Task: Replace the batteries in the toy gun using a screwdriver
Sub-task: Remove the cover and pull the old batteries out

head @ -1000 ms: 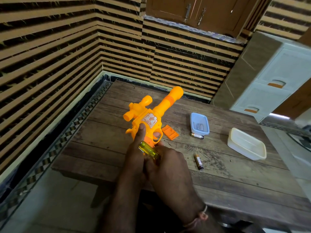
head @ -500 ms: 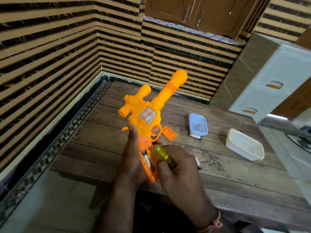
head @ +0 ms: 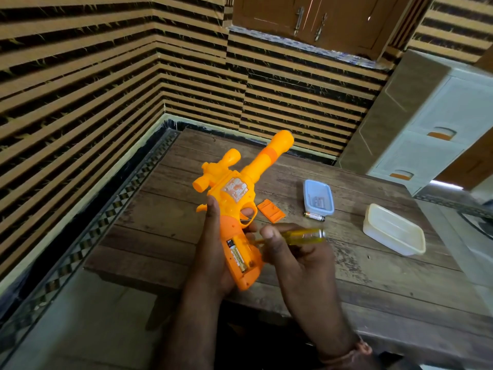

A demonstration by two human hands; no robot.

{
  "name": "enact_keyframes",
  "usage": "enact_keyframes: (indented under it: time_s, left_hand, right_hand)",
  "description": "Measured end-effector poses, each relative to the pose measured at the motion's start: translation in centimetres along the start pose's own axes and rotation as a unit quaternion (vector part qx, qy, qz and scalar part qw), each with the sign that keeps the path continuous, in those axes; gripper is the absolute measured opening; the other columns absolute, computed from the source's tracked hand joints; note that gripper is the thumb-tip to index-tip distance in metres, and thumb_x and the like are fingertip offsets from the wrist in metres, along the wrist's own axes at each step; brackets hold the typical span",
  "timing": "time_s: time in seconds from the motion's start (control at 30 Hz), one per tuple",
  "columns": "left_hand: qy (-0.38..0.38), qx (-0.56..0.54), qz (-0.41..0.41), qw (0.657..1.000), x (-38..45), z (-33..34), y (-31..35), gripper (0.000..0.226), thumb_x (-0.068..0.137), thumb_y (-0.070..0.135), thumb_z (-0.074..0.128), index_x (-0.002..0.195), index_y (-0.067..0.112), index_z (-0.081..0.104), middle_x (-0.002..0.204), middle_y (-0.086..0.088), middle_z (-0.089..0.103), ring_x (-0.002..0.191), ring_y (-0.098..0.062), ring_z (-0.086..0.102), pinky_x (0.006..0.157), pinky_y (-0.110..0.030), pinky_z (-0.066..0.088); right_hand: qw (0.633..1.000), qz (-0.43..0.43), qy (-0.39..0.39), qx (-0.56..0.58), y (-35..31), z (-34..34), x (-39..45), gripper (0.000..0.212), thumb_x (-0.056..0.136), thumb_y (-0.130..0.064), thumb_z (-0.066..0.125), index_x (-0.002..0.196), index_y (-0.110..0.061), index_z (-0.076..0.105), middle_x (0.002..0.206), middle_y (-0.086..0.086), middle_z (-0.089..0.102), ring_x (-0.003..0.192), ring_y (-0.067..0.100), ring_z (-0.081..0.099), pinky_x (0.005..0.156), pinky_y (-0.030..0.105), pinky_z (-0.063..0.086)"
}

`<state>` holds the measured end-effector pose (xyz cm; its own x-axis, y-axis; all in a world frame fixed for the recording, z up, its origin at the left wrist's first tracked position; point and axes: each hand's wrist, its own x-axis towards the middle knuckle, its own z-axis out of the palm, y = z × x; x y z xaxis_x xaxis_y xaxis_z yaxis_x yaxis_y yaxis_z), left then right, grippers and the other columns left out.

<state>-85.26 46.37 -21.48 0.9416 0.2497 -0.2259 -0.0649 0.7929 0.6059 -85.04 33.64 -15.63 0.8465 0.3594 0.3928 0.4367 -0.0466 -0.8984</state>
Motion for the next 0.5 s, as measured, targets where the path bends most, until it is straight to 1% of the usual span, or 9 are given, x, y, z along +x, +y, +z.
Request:
enact_keyframes:
  time_s: [0.03, 0.1, 0.13, 0.17, 0.23, 0.33, 0.4, 0.43, 0.5]
  left_hand:
    - [-0.012, -0.001, -0.002, 1.0, -0.1, 0.1, 0.0, 0.088, 0.073, 0.083, 0.046, 0.115, 0.01, 0.069, 0.111, -0.033, 0.059, 0.112, -0.05, 0.057, 0.101, -0.067, 0.041]
    - [-0.029, -0.012, -0.015, 0.999, -0.2, 0.2, -0.1, 0.097, 0.077, 0.084, 0.04, 0.139, 0.009, 0.05, 0.125, -0.04, 0.055, 0.119, -0.054, 0.054, 0.103, -0.069, 0.038]
    - [-0.039, -0.02, -0.027, 0.999, -0.2, 0.2, -0.1, 0.099, 0.079, 0.084, 0.037, 0.143, 0.009, 0.042, 0.127, -0.041, 0.054, 0.12, -0.055, 0.054, 0.104, -0.069, 0.038]
    - [-0.045, -0.021, -0.034, 0.998, -0.2, 0.2, -0.1, 0.1, 0.079, 0.085, 0.035, 0.144, 0.009, 0.039, 0.126, -0.041, 0.054, 0.119, -0.055, 0.054, 0.103, -0.068, 0.038]
    - [-0.046, -0.01, -0.041, 0.998, -0.3, 0.4, 0.1, 0.099, 0.077, 0.084, 0.033, 0.14, 0.008, 0.044, 0.12, -0.04, 0.059, 0.113, -0.053, 0.059, 0.098, -0.063, 0.045]
    - [-0.042, 0.019, -0.04, 0.998, -0.5, 0.5, 0.2, 0.095, 0.075, 0.083, 0.034, 0.133, 0.011, 0.055, 0.117, -0.035, 0.064, 0.106, -0.049, 0.065, 0.079, -0.052, 0.056]
    - [-0.042, 0.031, -0.038, 0.998, -0.6, 0.8, 0.3, 0.087, 0.076, 0.081, 0.032, 0.111, 0.013, 0.073, 0.106, -0.031, 0.069, 0.094, -0.043, 0.07, 0.069, -0.045, 0.058]
    - [-0.044, 0.034, -0.039, 0.998, -0.7, 0.8, 0.3, 0.084, 0.076, 0.08, 0.031, 0.103, 0.014, 0.076, 0.103, -0.03, 0.07, 0.09, -0.041, 0.071, 0.068, -0.044, 0.059]
    - [-0.034, 0.032, -0.034, 0.998, -0.6, 0.6, 0.3, 0.085, 0.076, 0.081, 0.035, 0.113, 0.012, 0.069, 0.109, -0.031, 0.068, 0.097, -0.043, 0.069, 0.075, -0.047, 0.057]
  right_hand:
    - [1.0, 0.005, -0.008, 0.014, 0.2, 0.0, -0.1, 0.031, 0.089, -0.037, 0.066, 0.076, -0.011, 0.073, 0.067, 0.006, 0.07, 0.062, 0.022, 0.067, 0.056, 0.036, 0.055]
    - [0.999, 0.016, -0.014, 0.031, 0.4, 0.2, -0.3, 0.019, 0.088, -0.026, 0.065, 0.085, -0.01, 0.075, 0.076, 0.001, 0.074, 0.07, 0.013, 0.071, 0.061, 0.024, 0.054]
    - [0.999, 0.019, -0.016, 0.035, 0.5, 0.2, -0.4, 0.018, 0.087, -0.023, 0.065, 0.087, -0.008, 0.075, 0.078, 0.0, 0.075, 0.073, 0.011, 0.071, 0.063, 0.021, 0.053]
    - [0.999, 0.019, -0.017, 0.033, 0.6, 0.2, -0.5, 0.018, 0.086, -0.023, 0.066, 0.087, -0.008, 0.075, 0.08, -0.001, 0.076, 0.075, 0.011, 0.071, 0.064, 0.021, 0.053]
    - [0.999, 0.018, -0.017, 0.03, 0.7, 0.4, -0.6, 0.018, 0.085, -0.027, 0.067, 0.087, -0.011, 0.076, 0.081, -0.002, 0.076, 0.077, 0.011, 0.072, 0.067, 0.022, 0.054]
    - [0.999, 0.014, -0.024, 0.017, 0.9, 0.7, -0.5, 0.014, 0.083, -0.028, 0.069, 0.084, -0.016, 0.077, 0.082, -0.007, 0.076, 0.08, 0.007, 0.071, 0.07, 0.018, 0.052]
    - [0.999, 0.012, -0.031, 0.014, 0.7, 0.9, -0.4, 0.013, 0.082, -0.026, 0.07, 0.083, -0.016, 0.077, 0.081, -0.009, 0.076, 0.081, 0.003, 0.071, 0.07, 0.014, 0.05]
    - [0.999, 0.015, -0.029, 0.014, 0.6, 1.0, -0.4, 0.013, 0.081, -0.027, 0.07, 0.082, -0.016, 0.077, 0.079, -0.01, 0.075, 0.079, 0.002, 0.07, 0.069, 0.012, 0.049]
    - [0.999, 0.027, -0.024, 0.01, 0.4, 1.1, -0.2, 0.014, 0.082, -0.031, 0.07, 0.078, -0.019, 0.076, 0.073, -0.009, 0.074, 0.071, 0.001, 0.069, 0.063, 0.015, 0.049]
